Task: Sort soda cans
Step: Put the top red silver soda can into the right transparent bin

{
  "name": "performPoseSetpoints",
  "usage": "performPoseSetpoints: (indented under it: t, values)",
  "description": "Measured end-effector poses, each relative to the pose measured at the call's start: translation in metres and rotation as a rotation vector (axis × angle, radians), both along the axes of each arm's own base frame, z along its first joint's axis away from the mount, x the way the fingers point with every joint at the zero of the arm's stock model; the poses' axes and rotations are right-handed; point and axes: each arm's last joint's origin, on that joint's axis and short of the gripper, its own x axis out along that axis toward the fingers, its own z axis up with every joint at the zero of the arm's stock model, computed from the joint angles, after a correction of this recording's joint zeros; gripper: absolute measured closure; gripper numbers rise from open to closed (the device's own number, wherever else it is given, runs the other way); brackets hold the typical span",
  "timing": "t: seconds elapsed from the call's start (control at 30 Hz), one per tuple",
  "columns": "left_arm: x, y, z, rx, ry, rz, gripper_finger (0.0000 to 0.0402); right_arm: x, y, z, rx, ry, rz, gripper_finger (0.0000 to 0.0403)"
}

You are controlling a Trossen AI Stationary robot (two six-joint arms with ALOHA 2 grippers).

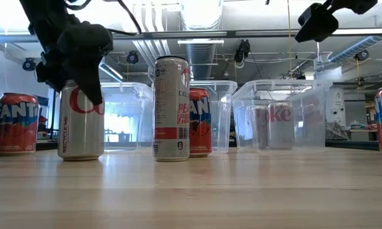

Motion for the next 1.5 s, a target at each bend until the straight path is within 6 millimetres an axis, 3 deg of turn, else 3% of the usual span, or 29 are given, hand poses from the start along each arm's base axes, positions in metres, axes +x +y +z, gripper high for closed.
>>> performPoseSetpoints:
  t: [0.13, 0.23, 0.37, 0.53, 0.7, 0.87, 1.13, 1.27, 1.4, 1.5]
  values:
    - [0.0, 0.0, 0.001, -0.016, 0.01, -0.014, 0.0117, 0.0, 0.0, 0.0, 0.018, 0.003, -0.015, 0.0035]
    - [0.001, -0.004, 0.013, -0.046, 0.041, -0.051, 0.0117, 0.0, 0.0, 0.002, 0.02, 0.001, -0.015, 0.0035]
    - [0.011, -0.01, 0.062, -0.056, -0.015, -0.181, 0.0117, -0.002, -0.001, 0.009, -0.003, -0.034, 0.012, 0.0035]
    - [0.003, -0.007, 0.113, 0.007, 0.04, -0.273, 0.0117, -0.004, -0.004, 0.013, -0.074, -0.076, -0.034, 0.0035]
    - [0.007, -0.005, 0.154, 0.174, -0.085, -0.416, 0.0117, -0.004, -0.009, 0.011, -0.197, -0.101, -0.159, 0.0035]
    - [0.025, 0.004, 0.187, 0.316, -0.317, -0.496, 0.0117, -0.001, -0.011, 0.015, -0.274, -0.16, -0.208, 0.0035]
    - [0.064, 0.021, 0.193, 0.388, -0.494, -0.598, 0.0117, 0.006, -0.008, 0.03, -0.278, -0.304, -0.188, 0.0035]
    - [0.096, 0.012, 0.173, 0.349, -0.516, -0.692, 0.0117, 0.004, -0.009, 0.033, -0.289, -0.268, -0.185, 0.0035]
    - [0.131, 0.002, 0.146, 0.299, -0.421, -0.751, 0.0117, 0.002, -0.01, 0.033, -0.3, -0.227, -0.183, 0.0035]
    - [0.156, -0.004, 0.137, 0.276, -0.408, -0.838, 0.0117, -0.001, -0.011, 0.03, -0.317, -0.185, -0.179, 0.0035]
